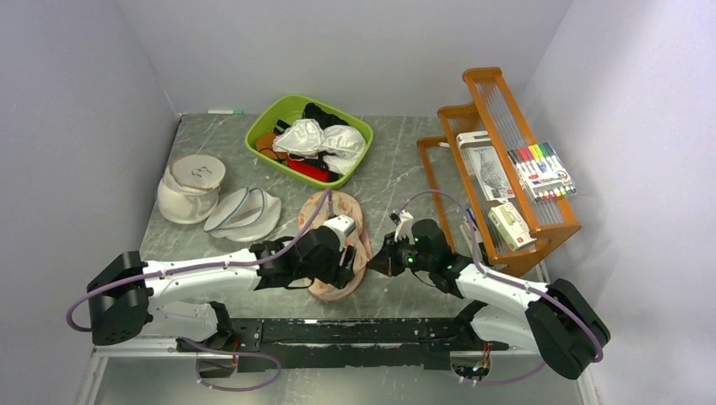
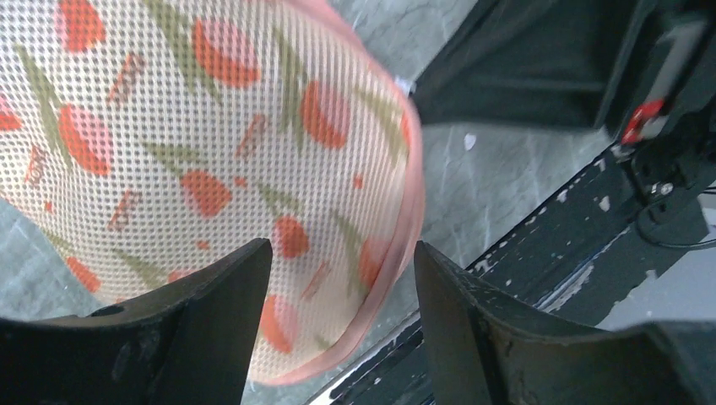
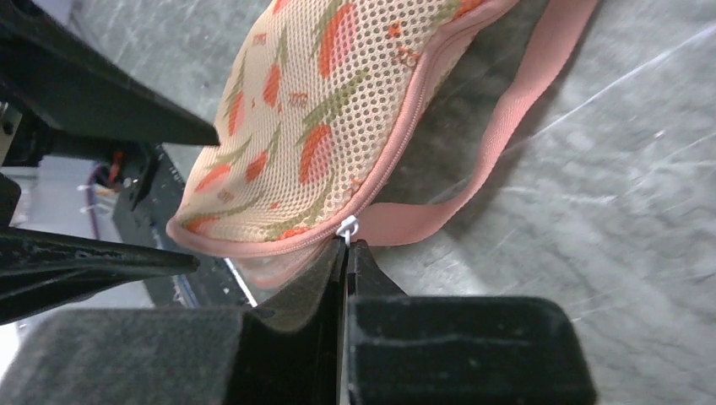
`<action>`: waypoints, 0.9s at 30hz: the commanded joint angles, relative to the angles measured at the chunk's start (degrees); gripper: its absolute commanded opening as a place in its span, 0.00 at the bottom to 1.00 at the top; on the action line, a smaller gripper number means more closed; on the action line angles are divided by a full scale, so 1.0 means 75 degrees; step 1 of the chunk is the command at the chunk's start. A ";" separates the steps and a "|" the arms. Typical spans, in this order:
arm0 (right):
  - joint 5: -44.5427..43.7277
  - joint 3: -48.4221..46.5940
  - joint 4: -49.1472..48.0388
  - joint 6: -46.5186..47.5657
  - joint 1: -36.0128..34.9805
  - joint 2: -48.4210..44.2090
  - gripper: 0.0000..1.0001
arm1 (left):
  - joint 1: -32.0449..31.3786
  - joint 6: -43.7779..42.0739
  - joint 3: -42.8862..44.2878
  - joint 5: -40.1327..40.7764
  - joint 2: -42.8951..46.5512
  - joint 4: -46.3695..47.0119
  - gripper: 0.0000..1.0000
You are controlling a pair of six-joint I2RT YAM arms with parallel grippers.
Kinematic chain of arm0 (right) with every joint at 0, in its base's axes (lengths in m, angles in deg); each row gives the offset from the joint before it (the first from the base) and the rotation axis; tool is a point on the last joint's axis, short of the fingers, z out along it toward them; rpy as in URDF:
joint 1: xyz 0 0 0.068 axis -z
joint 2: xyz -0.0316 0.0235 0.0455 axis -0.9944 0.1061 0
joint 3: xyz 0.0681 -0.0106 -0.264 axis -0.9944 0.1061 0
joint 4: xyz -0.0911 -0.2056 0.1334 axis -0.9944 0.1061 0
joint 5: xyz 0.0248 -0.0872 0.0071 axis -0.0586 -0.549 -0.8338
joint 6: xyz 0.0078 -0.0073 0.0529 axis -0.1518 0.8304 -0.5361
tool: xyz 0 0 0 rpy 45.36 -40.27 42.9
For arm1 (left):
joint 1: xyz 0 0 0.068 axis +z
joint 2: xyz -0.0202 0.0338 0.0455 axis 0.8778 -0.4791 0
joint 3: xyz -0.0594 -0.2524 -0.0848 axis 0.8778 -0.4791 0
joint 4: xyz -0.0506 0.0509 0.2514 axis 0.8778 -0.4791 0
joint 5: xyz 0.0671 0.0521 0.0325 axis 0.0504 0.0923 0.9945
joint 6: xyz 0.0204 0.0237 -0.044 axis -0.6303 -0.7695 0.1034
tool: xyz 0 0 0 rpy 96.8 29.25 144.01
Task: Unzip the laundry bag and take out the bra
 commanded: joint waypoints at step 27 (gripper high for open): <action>0.0969 0.0804 -0.2863 -0.1511 -0.0608 0.0850 0.00 | -0.0103 0.0124 -0.0003 0.0092 -0.0898 0.0373 0.64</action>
